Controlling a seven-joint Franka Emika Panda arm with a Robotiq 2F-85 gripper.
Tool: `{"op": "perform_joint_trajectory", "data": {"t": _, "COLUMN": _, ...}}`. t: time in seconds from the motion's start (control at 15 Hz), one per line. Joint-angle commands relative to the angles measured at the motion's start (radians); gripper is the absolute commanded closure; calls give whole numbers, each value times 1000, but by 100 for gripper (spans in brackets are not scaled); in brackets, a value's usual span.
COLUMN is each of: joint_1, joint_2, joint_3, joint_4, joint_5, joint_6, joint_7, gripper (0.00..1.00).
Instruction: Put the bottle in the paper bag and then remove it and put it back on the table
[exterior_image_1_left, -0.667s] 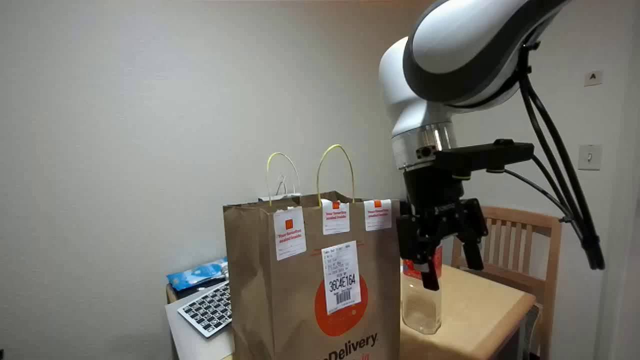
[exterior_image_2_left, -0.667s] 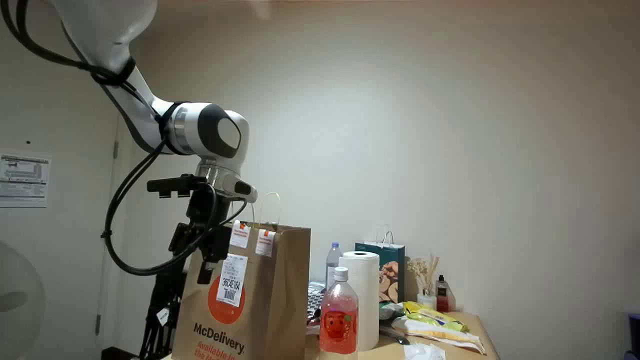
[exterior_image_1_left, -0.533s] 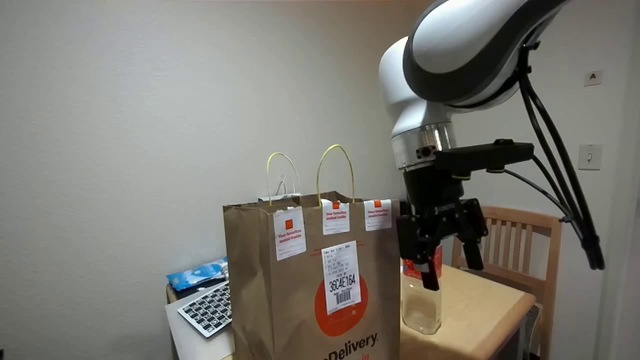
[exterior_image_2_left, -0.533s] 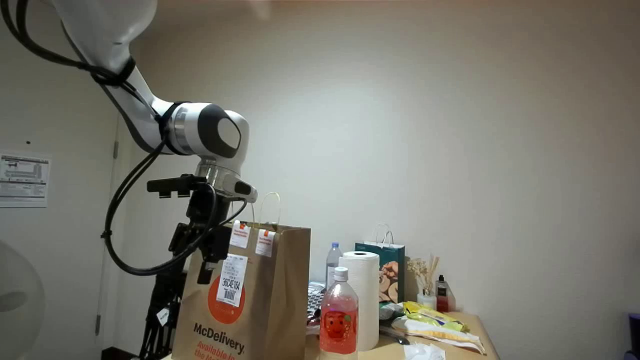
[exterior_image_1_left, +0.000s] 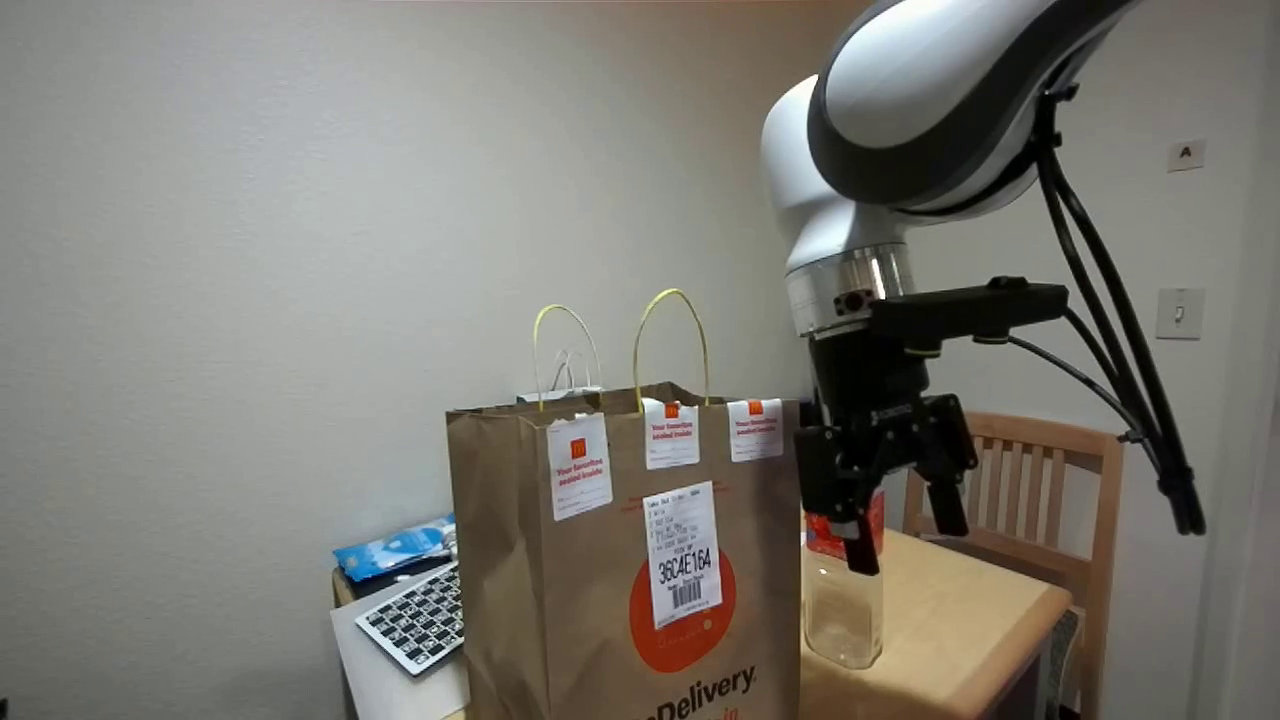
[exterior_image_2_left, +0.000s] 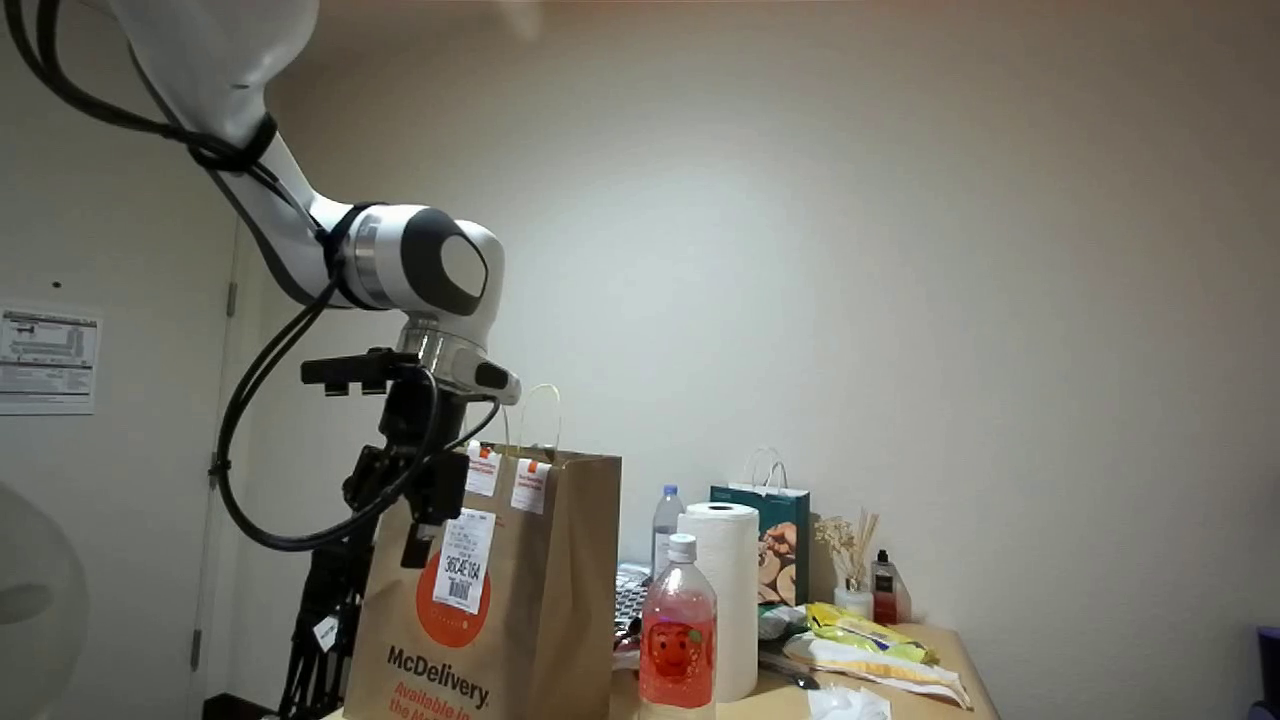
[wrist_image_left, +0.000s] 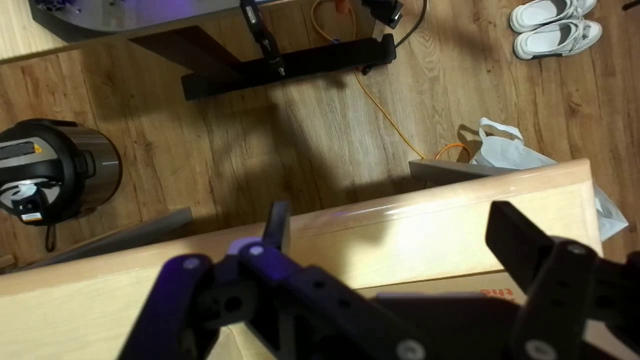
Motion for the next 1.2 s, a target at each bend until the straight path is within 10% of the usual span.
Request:
{"op": "perform_joint_trajectory", "data": {"t": 0.0, "joint_1": -37, "joint_2": -26, "joint_3": -40, "joint_4": -6, "joint_5": -41, "joint_6": 6, "joint_7": 23, "gripper": 0}}
{"op": "perform_joint_trajectory", "data": {"t": 1.13, "joint_1": -161, "joint_2": -3, "joint_3": -138, "joint_4": 69, "joint_5": -132, "joint_6": 43, "joint_7": 101, "gripper": 0}}
